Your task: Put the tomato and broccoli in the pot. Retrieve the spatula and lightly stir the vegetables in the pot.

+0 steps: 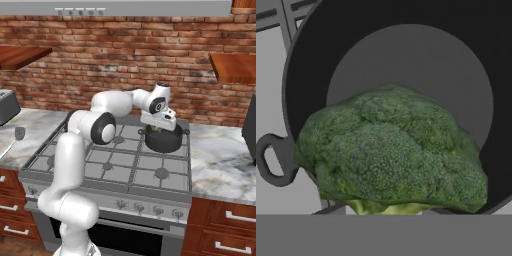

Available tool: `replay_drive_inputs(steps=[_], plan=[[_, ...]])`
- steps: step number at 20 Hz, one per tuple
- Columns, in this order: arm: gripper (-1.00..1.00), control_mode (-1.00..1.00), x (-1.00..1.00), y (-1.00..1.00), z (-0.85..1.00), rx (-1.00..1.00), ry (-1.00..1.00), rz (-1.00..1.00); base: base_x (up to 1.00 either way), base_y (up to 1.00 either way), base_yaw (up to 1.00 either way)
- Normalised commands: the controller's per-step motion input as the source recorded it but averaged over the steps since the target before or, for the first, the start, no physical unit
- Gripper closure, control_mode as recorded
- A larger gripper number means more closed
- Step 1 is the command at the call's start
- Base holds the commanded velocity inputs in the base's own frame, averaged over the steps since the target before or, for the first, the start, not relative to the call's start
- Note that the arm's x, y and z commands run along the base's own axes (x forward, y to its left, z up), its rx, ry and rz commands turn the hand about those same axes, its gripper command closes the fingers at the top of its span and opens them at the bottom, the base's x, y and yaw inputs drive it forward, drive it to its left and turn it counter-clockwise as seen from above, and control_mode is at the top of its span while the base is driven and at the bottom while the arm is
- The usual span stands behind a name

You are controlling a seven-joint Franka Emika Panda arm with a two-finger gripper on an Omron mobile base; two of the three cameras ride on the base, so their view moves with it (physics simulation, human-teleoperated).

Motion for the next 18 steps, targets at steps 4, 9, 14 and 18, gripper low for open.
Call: replay_drive_inputs(steps=[4,9,14,18], plan=[[1.00,-1.00,0.01,0.00,0.00,0.00,0.01,0.00,0.00,0.00,0.00],[-1.00,-1.00,0.00,0.00,-0.07,0.00,0.03,0.00,0.00,0.00,0.00],[-1.00,-1.00,0.00,0.00,-0.01,0.00,0.02,0.00,0.00,0.00,0.00],[-1.00,-1.00,0.00,0.00,0.00,0.00,0.02,0.00,0.00,0.00,0.00]])
